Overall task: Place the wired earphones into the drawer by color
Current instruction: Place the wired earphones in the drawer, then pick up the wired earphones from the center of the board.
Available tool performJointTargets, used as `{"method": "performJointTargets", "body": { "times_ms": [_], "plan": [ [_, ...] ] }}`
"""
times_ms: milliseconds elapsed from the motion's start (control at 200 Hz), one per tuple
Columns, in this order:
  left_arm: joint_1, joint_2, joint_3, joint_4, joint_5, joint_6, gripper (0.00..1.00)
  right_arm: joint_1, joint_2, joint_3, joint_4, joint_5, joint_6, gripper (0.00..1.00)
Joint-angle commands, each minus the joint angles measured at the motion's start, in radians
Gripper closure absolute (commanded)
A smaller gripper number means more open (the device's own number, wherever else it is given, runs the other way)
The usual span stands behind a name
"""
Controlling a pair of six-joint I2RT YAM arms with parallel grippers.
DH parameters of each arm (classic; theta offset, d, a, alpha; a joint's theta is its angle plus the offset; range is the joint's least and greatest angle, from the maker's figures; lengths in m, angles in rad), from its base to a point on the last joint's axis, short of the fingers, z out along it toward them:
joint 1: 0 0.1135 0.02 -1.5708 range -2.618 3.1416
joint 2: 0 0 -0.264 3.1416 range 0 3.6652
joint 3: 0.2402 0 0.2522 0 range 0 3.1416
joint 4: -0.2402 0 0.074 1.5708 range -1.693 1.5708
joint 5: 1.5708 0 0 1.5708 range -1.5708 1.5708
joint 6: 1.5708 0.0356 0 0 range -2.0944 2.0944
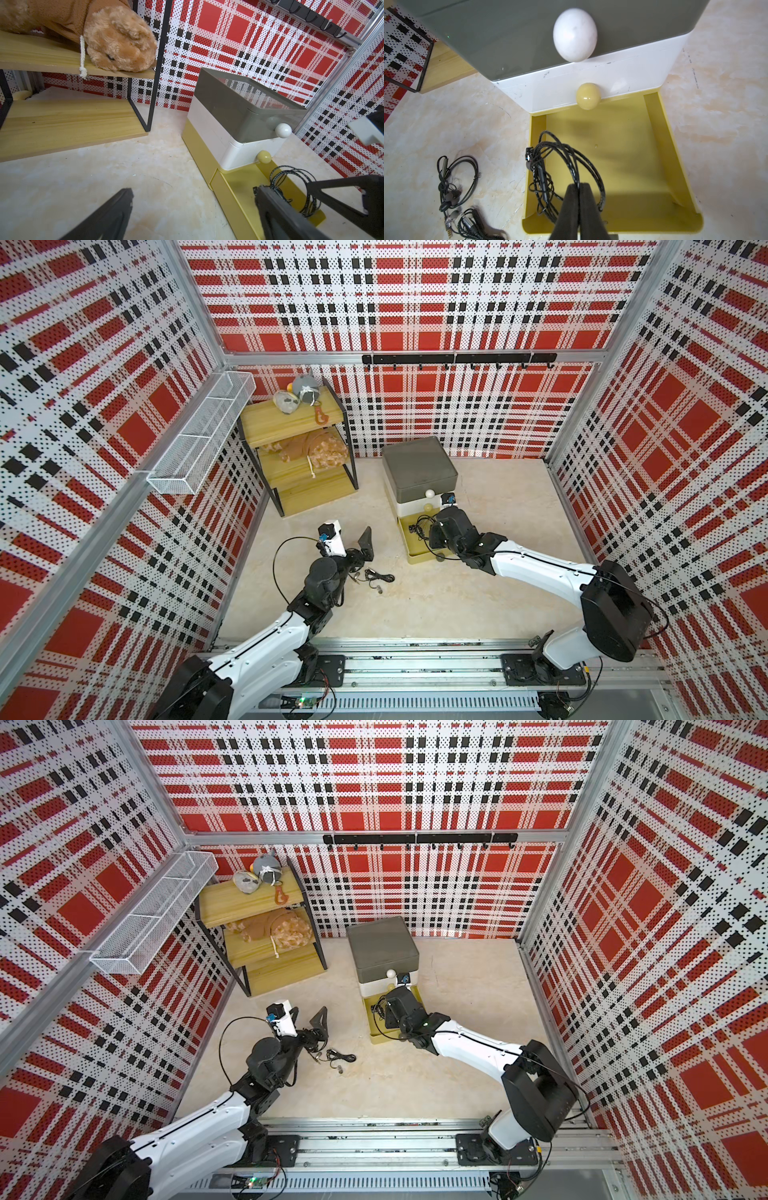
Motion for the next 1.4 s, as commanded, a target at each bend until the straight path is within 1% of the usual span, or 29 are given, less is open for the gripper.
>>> {"method": "performJointTargets", "body": {
  "times_ms": [0,301,406,511,601,626,641,661,666,676,727,732,742,757,892,917,947,1082,1157,1248,1398],
  "plan": [
    [0.007,-0.01,-0.011,0.022,-0.004,0.012,0.01,-0.012,0.044,0.038,0.032,-0.019,-0.005,1.0],
    [0.007,-0.023,-0.014,0.022,0.014,0.022,0.01,-0.031,0.157,0.091,0.04,-0.054,0.004,1.0],
    [0.008,-0.024,-0.014,0.022,0.018,0.024,0.01,-0.033,0.167,0.095,0.042,-0.062,0.003,0.96],
    [0.009,-0.027,-0.013,0.021,0.026,0.02,0.01,-0.036,0.162,0.089,0.044,-0.061,0.001,0.88],
    [0.008,-0.027,-0.007,0.018,0.038,0.016,0.01,-0.038,0.146,0.072,0.045,-0.058,-0.002,0.75],
    [0.008,-0.026,-0.003,0.013,0.044,0.017,0.01,-0.039,0.139,0.067,0.045,-0.057,-0.003,0.72],
    [0.008,-0.025,0.0,0.009,0.047,0.017,0.01,-0.039,0.137,0.063,0.045,-0.057,-0.003,0.72],
    [0.007,-0.024,0.003,0.0,0.051,0.014,0.01,-0.04,0.128,0.055,0.045,-0.057,-0.003,0.72],
    [0.007,-0.023,0.004,-0.001,0.051,0.013,0.01,-0.04,0.126,0.054,0.045,-0.057,-0.006,0.67],
    [0.007,-0.024,0.005,-0.004,0.051,0.009,0.01,-0.041,0.122,0.051,0.045,-0.056,-0.009,0.64],
    [0.007,-0.023,0.013,-0.024,0.054,-0.008,0.01,-0.046,0.104,0.032,0.044,-0.055,-0.009,0.64],
    [0.007,-0.023,0.015,-0.025,0.055,-0.01,0.01,-0.047,0.103,0.03,0.042,-0.054,-0.011,0.58],
    [0.007,-0.023,0.017,-0.03,0.057,-0.014,0.01,-0.048,0.097,0.025,0.041,-0.051,-0.011,0.55],
    [0.007,-0.022,0.02,-0.038,0.059,-0.021,0.01,-0.05,0.09,0.018,0.04,-0.05,-0.011,0.53],
    [-0.004,-0.027,0.062,-0.149,0.076,-0.08,0.01,-0.074,0.002,-0.06,0.04,-0.038,-0.011,0.44],
    [-0.007,-0.026,0.075,-0.178,0.075,-0.079,0.01,-0.081,-0.018,-0.077,0.042,-0.037,-0.011,0.42],
    [-0.013,-0.023,0.09,-0.213,0.073,-0.113,0.01,-0.089,-0.042,-0.096,0.042,-0.037,-0.041,0.41],
    [-0.04,0.019,0.183,-0.39,0.066,-0.181,0.01,-0.134,-0.146,-0.188,0.042,-0.069,-0.067,0.34],
    [-0.063,0.055,0.222,-0.469,0.067,-0.219,0.01,-0.161,-0.204,-0.233,0.04,-0.076,-0.087,0.32],
    [-0.094,0.094,0.249,-0.527,0.068,-0.266,0.01,-0.185,-0.273,-0.291,0.046,-0.064,-0.122,0.31],
    [-0.135,0.14,0.263,-0.59,0.067,-0.351,0.0,-0.205,-0.387,-0.387,0.092,0.004,-0.206,0.3]
  ]
}}
